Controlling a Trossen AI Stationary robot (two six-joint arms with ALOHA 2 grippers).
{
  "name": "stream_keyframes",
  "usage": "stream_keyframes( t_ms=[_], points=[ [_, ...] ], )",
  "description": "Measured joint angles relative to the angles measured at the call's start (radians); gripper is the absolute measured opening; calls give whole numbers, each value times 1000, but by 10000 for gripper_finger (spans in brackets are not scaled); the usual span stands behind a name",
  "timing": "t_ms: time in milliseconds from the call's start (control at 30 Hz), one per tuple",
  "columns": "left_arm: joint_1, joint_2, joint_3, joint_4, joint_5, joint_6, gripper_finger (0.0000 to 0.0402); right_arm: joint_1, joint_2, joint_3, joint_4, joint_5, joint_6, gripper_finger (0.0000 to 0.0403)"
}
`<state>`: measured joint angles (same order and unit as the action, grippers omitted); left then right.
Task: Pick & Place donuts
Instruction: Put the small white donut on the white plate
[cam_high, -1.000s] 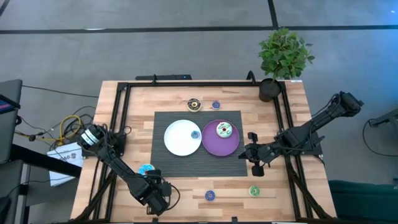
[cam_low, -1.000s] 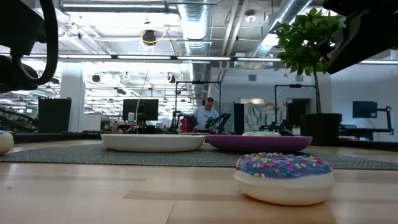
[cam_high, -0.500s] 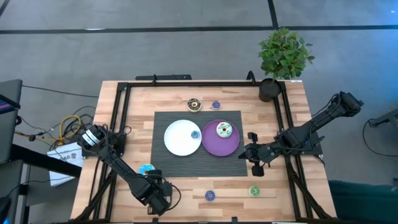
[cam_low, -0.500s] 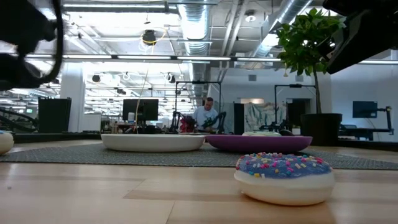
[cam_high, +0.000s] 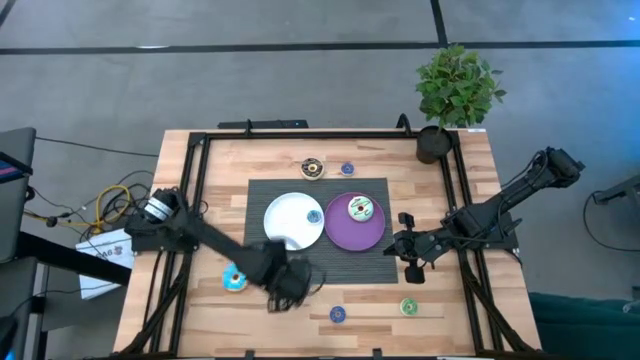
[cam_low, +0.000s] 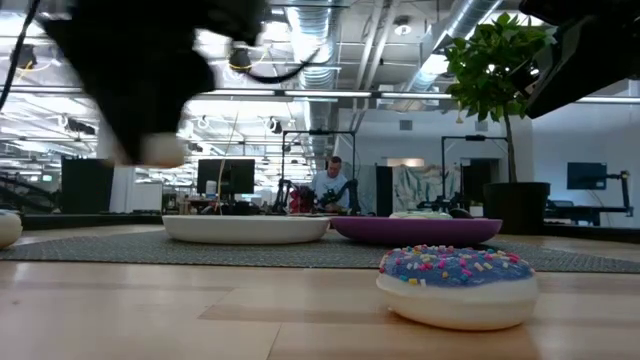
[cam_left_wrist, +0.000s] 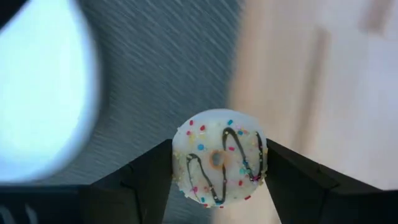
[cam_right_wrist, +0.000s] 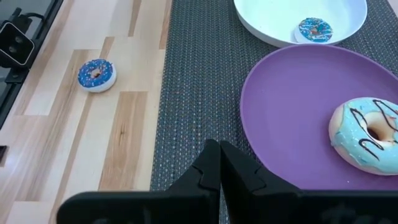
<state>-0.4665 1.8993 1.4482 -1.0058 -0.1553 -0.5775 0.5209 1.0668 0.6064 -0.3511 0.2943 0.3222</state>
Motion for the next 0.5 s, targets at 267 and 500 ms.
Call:
stream_keyframes(
  t_ms=[267,500],
  points=[
    [263,-2,103,-35,24,293,225,0,0,0,0,0,11,0],
    [442,-3,90,-54,72,490,225,0,0,0,0,13,36,0]
  ],
)
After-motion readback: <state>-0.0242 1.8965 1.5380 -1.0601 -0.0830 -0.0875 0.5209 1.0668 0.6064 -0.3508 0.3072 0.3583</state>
